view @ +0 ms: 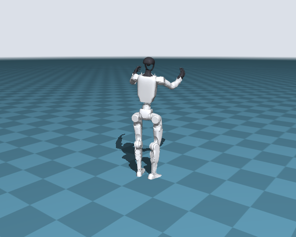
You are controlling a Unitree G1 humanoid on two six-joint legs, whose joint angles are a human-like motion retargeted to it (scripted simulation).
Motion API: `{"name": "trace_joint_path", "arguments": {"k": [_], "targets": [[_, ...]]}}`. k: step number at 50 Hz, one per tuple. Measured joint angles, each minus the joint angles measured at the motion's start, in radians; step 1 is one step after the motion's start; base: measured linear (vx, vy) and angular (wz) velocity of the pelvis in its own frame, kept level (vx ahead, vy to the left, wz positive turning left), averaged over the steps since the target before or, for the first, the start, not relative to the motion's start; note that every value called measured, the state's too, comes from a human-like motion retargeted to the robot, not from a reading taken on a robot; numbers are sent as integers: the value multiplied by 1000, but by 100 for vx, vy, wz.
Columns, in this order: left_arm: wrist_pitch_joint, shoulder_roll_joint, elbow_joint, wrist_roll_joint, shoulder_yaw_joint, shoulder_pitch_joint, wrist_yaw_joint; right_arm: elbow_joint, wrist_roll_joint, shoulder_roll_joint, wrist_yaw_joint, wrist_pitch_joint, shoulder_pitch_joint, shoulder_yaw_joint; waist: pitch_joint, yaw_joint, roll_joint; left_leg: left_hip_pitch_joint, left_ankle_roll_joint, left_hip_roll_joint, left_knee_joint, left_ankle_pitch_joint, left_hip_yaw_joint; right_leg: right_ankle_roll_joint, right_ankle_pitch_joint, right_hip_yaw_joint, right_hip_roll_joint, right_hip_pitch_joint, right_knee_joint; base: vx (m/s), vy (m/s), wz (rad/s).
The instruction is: In place motions
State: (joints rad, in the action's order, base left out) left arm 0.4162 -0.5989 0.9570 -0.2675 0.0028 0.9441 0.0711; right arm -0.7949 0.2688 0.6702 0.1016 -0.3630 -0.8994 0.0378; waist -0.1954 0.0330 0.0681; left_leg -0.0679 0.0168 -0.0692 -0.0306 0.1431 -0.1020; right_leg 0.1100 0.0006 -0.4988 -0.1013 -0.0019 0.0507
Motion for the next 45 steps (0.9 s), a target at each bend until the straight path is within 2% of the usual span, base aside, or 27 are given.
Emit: {"name": "trace_joint_path", "arguments": {"k": [5,9,14,18,23,30,33,37,40,42,43,45], "targets": [[14,99,44,114,10,-296,35,-106,-139,-161,-73,0,257,-110,0,-17,-18,8,1,-1,1,-1,4,2,0,-4,1,9,0,4,-7,6],[-51,178,187,200,21,-465,78,-247,-305,-253,-116,12,420,-164,27,-27,-31,20,2,-4,2,-1,9,4,1,-9,0,22,0,1,-6,7],[-175,254,366,288,65,-647,116,-460,-386,-369,-193,127,573,-234,68,-40,-41,29,1,-5,5,-2,9,5,1,-10,-2,30,0,-2,-3,1],[-211,297,483,320,114,-769,78,-675,-373,-402,-227,158,661,-240,103,-49,-46,38,1,-5,7,-1,6,4,2,-5,-3,34,0,0,0,0],[-252,391,566,332,190,-886,-16,-880,-508,-410,-155,248,757,-216,130,-48,-45,40,2,-4,9,3,-2,4,3,3,-4,30,0,0,0,0],[-362,499,592,274,121,-1068,13,-905,-455,-473,-123,301,956,-124,149,-55,-38,41,5,-4,9,7,2,10,5,0,-2,33,-1,5,0,1],[-383,511,620,306,53,-1118,1,-905,-465,-488,-173,326,998,-101,163,8,-37,60,0,12,15,19,-65,11,-1,73,-7,-4,43,0,0,-81],[-384,544,622,327,21,-1160,-78,-903,-441,-488,-262,356,1009,-119,159,-110,-39,43,-32,18,-8,29,48,34,-19,-39,-59,3,66,0,0,126],[-369,542,605,327,41,-1161,-87,-876,-426,-473,-291,371,997,-126,180,-222,-30,34,-30,0,-11,4,156,29,11,-149,-52,49,11,4,-1,151],[-371,514,593,362,32,-1149,-44,-848,-467,-460,-266,375,986,-99,200,-167,-29,38,-13,-3,-8,-9,101,10,17,-96,-27,50,1,-2,0,-144],[-384,498,586,394,33,-1134,-17,-832,-500,-454,-248,372,974,-85,206,-67,-32,47,-11,11,-2,0,3,10,4,1,-16,43,7,-6,0,-264],[-405,470,569,446,13,-1117,13,-798,-570,-442,-217,346,966,-72,210,-62,-31,51,-9,7,2,0,11,6,4,-11,-13,47,0,-3,0,-75]]}}
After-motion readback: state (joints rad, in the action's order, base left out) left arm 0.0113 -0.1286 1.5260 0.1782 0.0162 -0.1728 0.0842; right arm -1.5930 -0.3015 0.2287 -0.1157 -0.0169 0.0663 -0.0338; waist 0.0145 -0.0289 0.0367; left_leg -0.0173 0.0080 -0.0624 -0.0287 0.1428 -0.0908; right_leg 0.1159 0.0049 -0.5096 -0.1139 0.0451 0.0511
